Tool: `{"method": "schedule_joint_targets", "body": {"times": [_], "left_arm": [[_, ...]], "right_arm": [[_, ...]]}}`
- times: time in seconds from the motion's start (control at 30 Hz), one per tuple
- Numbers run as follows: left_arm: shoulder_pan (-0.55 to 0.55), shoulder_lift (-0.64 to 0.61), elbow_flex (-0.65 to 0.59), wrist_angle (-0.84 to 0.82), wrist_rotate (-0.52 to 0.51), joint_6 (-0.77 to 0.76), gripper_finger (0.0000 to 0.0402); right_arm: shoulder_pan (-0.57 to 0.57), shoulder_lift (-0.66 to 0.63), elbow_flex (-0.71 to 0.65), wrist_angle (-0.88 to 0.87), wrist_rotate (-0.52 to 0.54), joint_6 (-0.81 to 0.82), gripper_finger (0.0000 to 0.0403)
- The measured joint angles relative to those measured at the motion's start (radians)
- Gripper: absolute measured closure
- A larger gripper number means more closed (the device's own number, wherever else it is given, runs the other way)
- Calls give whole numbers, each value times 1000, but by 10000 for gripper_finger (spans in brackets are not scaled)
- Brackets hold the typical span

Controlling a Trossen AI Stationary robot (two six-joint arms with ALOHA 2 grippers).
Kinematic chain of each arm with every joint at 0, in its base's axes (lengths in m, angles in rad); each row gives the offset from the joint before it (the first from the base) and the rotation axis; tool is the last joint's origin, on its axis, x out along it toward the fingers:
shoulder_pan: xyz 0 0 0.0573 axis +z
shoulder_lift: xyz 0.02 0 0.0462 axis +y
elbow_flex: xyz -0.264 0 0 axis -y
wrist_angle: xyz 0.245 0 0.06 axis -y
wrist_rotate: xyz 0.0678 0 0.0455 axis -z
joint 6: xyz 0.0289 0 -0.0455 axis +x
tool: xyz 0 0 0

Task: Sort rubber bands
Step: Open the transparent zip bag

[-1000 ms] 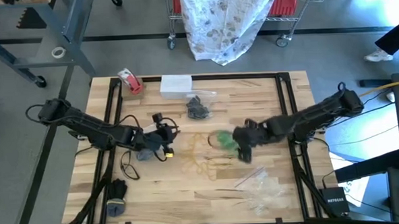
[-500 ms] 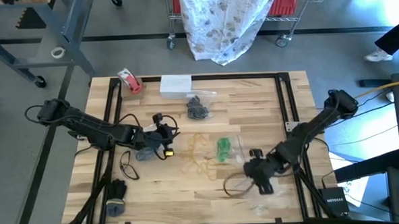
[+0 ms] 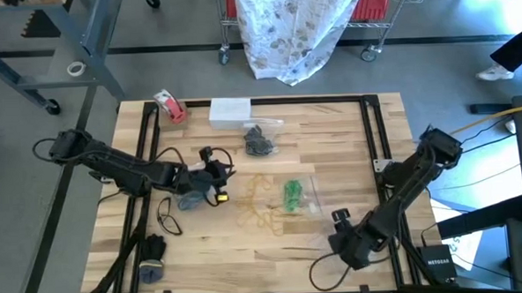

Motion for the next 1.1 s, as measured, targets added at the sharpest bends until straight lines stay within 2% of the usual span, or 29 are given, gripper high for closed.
{"method": "schedule_joint_targets", "body": {"times": [0.13, 0.2, 0.33, 0.43, 0.53, 0.6, 0.77, 0.97, 1.03, 1.1], "left_arm": [[14, 0, 0, 2, 0, -45, 329], [20, 0, 0, 2, 0, -52, 329], [21, 1, 0, 2, 0, -56, 329], [21, 1, 0, 2, 0, -72, 329], [21, 1, 0, 4, 0, -81, 329], [21, 2, 0, 15, 0, -81, 329], [21, 2, 0, 42, 0, -79, 329], [5, 2, 0, 36, 0, -95, 329], [0, 2, 0, 38, 0, -90, 329], [0, 2, 0, 37, 0, -100, 329]], "right_arm": [[-33, 61, 0, 41, 211, 27, 205], [-65, 77, 0, 57, 243, 32, 205], [-126, 78, 29, 56, 118, 57, 205], [-146, 70, 70, 52, 26, 1, 205], [-165, 68, 136, 27, 17, -67, 205], [-179, 68, 181, -34, 87, -115, 205], [-229, 68, 205, -71, 365, -273, 205], [-339, 69, 84, 74, 394, -316, 205], [-376, 69, 54, 72, 415, -302, 205], [-417, 69, 45, 9, 484, -224, 205]]}}
